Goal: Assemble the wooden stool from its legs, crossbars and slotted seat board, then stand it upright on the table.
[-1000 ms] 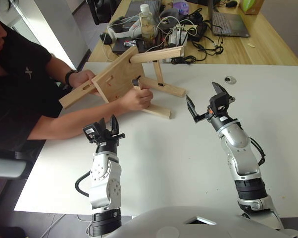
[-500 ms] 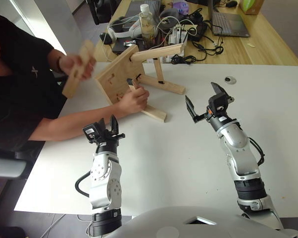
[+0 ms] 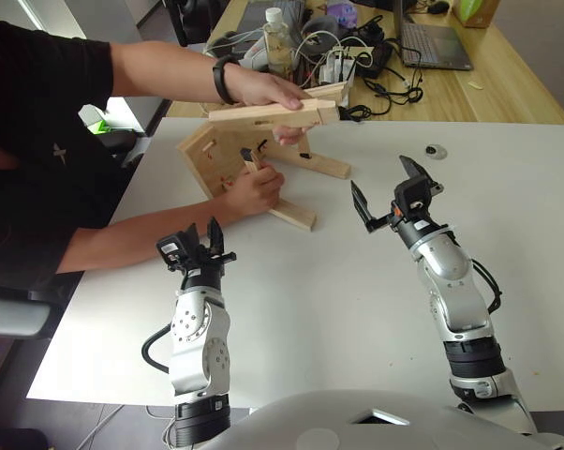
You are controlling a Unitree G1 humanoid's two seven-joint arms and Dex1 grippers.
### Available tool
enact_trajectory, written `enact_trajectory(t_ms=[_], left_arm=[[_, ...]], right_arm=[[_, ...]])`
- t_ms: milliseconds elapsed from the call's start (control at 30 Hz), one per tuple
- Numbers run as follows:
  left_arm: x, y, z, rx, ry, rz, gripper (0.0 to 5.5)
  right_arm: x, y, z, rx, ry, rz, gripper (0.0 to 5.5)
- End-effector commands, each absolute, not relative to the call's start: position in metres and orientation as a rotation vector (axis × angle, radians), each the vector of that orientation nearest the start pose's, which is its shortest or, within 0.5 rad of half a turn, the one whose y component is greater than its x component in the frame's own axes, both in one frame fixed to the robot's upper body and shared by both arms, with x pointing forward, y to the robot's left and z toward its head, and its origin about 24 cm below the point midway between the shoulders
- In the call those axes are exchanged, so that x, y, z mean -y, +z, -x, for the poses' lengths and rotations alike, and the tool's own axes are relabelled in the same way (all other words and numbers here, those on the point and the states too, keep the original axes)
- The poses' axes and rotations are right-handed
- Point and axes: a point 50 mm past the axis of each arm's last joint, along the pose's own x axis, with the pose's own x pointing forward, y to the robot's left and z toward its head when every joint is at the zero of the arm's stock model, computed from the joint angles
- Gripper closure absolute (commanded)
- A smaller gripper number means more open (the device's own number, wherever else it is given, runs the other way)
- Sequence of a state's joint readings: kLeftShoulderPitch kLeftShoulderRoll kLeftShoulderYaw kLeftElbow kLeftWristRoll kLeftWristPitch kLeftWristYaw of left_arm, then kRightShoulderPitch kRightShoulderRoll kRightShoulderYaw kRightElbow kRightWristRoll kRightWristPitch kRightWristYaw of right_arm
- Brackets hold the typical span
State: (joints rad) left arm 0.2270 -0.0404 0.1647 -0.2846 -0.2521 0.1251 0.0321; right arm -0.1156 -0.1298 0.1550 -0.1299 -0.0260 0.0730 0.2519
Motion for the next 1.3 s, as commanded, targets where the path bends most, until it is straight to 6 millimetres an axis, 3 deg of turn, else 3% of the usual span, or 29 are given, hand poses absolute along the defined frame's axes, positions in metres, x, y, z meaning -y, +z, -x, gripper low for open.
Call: enact_trajectory(t_ms=[33,1300], left_arm=[[-0.1952,0.0463,-0.2049,-0.03,0.239,0.251,3.47],[-0.1947,0.0466,-0.2061,-0.025,0.247,0.26,3.47]], right_arm=[[0.1126,0.0875,-0.2672,0.134,0.436,0.191,0.15],[0.1128,0.0892,-0.2683,0.148,0.46,0.22,0.15]])
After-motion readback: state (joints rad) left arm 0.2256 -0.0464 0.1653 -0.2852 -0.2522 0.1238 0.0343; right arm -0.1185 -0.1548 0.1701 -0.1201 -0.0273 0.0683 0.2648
